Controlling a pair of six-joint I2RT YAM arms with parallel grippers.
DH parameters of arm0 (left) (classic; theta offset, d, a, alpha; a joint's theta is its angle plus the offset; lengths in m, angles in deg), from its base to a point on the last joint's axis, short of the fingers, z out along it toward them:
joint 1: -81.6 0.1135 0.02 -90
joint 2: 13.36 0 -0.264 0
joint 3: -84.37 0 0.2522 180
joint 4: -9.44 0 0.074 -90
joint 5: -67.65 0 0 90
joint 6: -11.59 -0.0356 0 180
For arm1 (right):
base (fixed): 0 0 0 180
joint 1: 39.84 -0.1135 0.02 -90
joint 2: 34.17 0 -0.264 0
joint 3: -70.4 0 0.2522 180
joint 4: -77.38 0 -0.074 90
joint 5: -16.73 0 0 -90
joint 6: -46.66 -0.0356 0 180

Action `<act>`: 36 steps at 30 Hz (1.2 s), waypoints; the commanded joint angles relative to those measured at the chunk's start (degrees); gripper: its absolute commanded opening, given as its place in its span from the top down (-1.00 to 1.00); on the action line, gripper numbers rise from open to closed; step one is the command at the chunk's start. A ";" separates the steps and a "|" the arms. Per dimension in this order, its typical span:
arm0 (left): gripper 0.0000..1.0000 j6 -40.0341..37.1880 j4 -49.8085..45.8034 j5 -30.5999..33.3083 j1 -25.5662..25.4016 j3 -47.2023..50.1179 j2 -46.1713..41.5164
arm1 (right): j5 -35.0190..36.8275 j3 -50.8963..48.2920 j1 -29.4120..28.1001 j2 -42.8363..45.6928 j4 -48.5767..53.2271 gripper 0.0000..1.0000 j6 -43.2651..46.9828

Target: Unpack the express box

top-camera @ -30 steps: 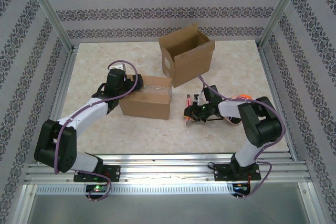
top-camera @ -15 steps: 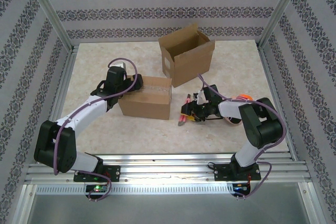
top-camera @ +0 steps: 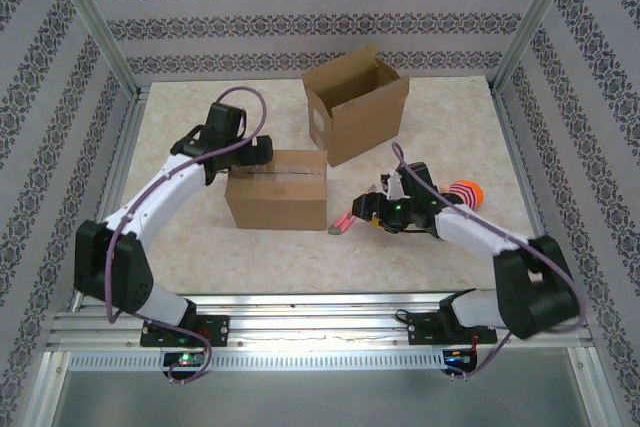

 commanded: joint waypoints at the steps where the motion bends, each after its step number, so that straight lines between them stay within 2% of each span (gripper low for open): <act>1: -0.99 -3.72 -6.83 1.93 -0.31 -6.77 6.03 | 6.46 1.52 -5.26 5.09 7.09 -0.46 0.06; 4: -0.99 -4.28 -8.29 3.88 -0.17 -12.68 11.06 | 10.75 2.48 -11.05 6.82 8.07 -0.53 -2.38; 9: -0.99 -3.88 -6.40 4.71 -0.19 -16.55 13.05 | 14.93 4.90 -18.06 4.22 6.02 -0.58 -5.52; 15: -0.99 -5.30 -9.84 6.05 1.36 -20.15 18.58 | 18.09 8.68 -19.13 -2.17 1.27 -0.58 -6.11; 20: -0.99 -6.25 -11.27 7.67 1.73 -15.91 19.54 | 22.67 12.42 -18.50 -6.51 1.21 -0.57 -4.09; 28: -0.99 -2.89 -13.72 9.13 1.77 -2.71 9.98 | 22.09 15.97 -14.69 -10.24 0.07 -0.56 -2.84; 36: -1.00 3.12 -15.24 5.68 1.42 10.71 -4.00 | 18.94 23.49 -12.68 -16.90 -1.45 -0.54 -1.95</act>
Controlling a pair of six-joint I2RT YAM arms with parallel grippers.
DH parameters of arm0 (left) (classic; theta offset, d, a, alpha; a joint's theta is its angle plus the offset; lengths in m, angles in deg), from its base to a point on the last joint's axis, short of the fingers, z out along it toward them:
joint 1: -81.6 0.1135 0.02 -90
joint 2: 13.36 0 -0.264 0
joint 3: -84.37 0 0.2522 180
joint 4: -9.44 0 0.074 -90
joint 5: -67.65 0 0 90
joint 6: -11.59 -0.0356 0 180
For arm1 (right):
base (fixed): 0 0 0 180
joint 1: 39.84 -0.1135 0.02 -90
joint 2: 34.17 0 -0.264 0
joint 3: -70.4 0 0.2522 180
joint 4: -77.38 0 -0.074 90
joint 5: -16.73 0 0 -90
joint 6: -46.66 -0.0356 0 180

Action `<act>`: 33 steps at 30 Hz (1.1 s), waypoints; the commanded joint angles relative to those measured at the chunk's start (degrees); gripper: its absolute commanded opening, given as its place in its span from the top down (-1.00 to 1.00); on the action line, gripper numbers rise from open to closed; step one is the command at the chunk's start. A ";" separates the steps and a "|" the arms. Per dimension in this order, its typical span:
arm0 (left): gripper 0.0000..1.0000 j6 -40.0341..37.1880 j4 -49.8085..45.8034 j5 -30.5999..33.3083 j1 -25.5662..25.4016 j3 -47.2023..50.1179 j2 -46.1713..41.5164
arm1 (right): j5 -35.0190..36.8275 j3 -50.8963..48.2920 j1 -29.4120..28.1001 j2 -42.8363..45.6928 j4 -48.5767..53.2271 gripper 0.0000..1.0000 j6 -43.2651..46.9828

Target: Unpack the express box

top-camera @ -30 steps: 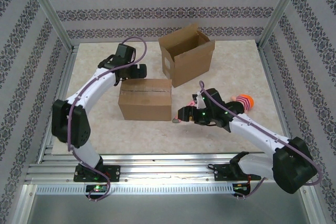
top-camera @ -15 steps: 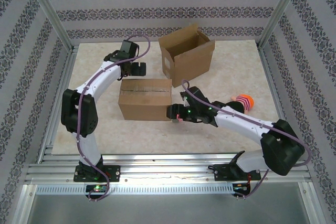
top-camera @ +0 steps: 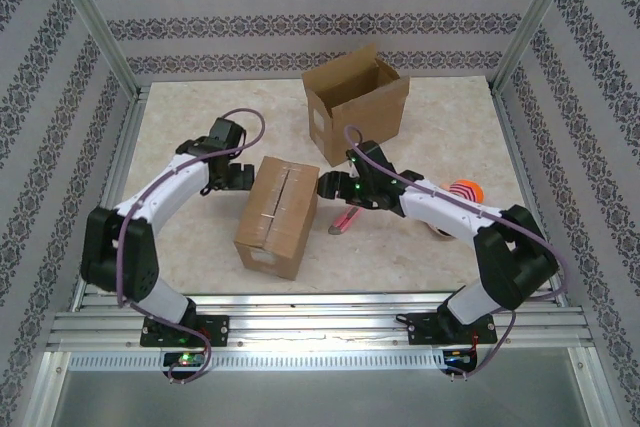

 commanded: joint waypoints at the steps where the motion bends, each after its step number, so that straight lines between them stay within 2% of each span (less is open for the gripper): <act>1: -1.00 3.72 -2.98 -2.25 -0.78 3.51 -4.19 | -1.40 4.24 0.05 -2.67 -2.59 -0.54 0.90; 6: -0.99 4.90 -1.98 -2.41 -0.79 7.12 -7.63 | -2.70 6.92 0.05 -6.07 -4.29 -0.53 0.01; 11: -0.99 5.87 -0.55 -1.36 -0.81 7.36 -7.54 | -1.54 8.02 0.09 -6.91 -3.93 -0.52 0.42; 17: -0.99 8.66 -4.36 5.52 -0.63 6.47 -9.52 | 5.15 6.49 0.01 -1.49 1.49 -0.53 3.33; 23: -0.99 10.81 -8.59 9.36 -0.19 6.74 -17.61 | 16.09 8.01 -2.71 6.48 12.97 -0.55 8.00; 26: -0.99 10.84 -9.09 6.67 -0.12 6.48 -21.39 | 22.09 12.98 -6.61 7.06 21.18 -0.56 10.06; 33: -0.99 10.78 0.56 -13.85 -0.17 9.89 -28.00 | 25.83 26.32 -14.51 0.41 31.87 -0.63 11.42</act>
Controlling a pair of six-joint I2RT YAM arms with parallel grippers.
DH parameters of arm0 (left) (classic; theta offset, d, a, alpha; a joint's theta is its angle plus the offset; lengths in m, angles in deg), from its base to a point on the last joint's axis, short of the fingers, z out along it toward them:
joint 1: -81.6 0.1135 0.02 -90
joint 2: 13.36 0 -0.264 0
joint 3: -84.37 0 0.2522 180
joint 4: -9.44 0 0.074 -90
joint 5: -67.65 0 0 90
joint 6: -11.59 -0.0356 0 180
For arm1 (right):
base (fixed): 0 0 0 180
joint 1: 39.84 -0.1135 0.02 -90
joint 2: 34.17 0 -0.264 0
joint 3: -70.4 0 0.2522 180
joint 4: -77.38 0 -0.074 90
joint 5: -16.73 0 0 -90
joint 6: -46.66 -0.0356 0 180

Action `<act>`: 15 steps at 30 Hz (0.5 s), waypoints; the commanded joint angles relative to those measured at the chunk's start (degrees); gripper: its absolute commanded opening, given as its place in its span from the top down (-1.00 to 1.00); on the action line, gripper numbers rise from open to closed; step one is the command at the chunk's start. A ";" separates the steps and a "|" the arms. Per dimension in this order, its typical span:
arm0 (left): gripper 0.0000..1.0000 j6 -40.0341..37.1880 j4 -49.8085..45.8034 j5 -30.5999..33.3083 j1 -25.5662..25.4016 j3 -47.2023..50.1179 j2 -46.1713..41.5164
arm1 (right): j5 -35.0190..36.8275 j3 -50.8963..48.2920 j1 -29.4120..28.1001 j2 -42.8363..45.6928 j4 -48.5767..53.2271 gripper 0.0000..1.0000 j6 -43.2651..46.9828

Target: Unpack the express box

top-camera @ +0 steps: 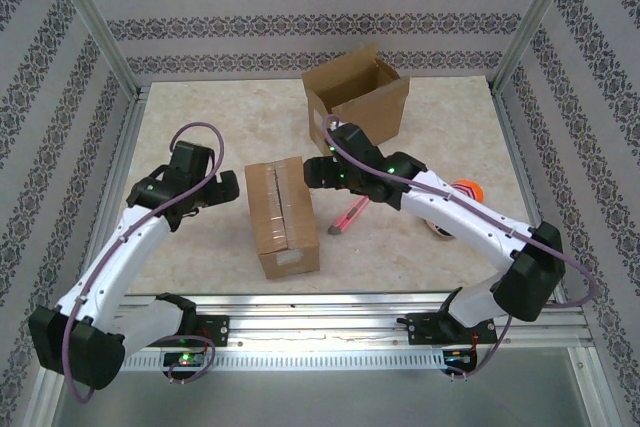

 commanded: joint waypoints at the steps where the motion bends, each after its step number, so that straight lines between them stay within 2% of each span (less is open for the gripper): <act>1: -0.99 1.58 5.48 -11.50 -0.08 2.71 -2.82 | 4.26 6.00 -2.52 -4.89 8.25 -0.64 2.21; 9: -0.99 2.81 14.81 -18.11 -0.07 7.45 -3.76 | 4.65 18.30 -5.19 -16.45 14.34 -0.68 2.64; 15: -0.99 4.48 20.96 -18.47 -0.08 10.31 -1.46 | 4.88 22.69 -5.74 -20.85 16.23 -0.69 2.81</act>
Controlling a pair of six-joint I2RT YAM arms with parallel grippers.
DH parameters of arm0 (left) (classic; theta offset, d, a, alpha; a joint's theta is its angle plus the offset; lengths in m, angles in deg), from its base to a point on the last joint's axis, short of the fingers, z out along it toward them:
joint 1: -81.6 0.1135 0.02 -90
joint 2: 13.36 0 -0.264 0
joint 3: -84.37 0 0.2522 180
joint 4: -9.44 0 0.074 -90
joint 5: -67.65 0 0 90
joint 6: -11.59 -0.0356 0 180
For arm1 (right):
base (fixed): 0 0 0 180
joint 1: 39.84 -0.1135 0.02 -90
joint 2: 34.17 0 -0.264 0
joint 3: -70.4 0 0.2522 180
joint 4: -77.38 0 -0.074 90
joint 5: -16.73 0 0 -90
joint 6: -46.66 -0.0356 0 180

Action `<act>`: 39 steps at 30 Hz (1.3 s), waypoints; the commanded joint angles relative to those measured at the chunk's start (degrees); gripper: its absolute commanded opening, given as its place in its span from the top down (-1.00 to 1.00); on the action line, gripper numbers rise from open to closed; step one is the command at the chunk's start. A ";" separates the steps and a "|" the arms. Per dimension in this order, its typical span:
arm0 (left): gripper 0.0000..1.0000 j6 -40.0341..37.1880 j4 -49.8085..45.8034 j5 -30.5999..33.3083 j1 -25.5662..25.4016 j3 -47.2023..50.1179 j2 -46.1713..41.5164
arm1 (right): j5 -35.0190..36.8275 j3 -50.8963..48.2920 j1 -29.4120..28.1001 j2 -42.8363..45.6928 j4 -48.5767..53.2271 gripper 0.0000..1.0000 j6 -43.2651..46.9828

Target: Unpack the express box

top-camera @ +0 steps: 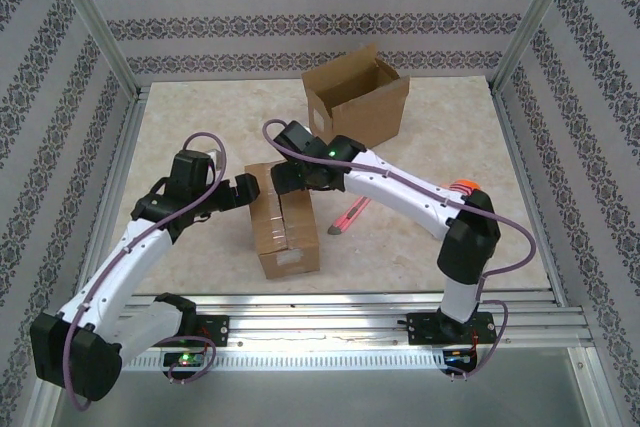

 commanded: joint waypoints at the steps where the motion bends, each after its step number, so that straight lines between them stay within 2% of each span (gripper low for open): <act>1: -0.99 1.80 6.41 -1.59 -0.03 1.52 1.10 | 1.75 3.10 -0.70 -1.33 3.34 -0.69 1.13; 14: -0.99 1.97 9.89 -1.85 -0.03 5.75 3.69 | 1.50 7.32 -1.49 -5.60 5.04 -0.70 1.03; 27: -0.99 2.16 10.33 -2.50 -0.03 6.39 2.97 | 7.15 6.70 -1.49 -8.10 7.77 -0.65 0.59; 31: -0.99 2.16 10.33 -2.28 -0.08 6.77 3.20 | 8.78 8.50 -1.49 -9.21 9.17 -0.56 1.03; 39: -0.99 1.55 10.35 -0.33 -0.04 9.33 5.05 | 14.24 15.07 -1.67 -11.44 14.71 -0.21 2.65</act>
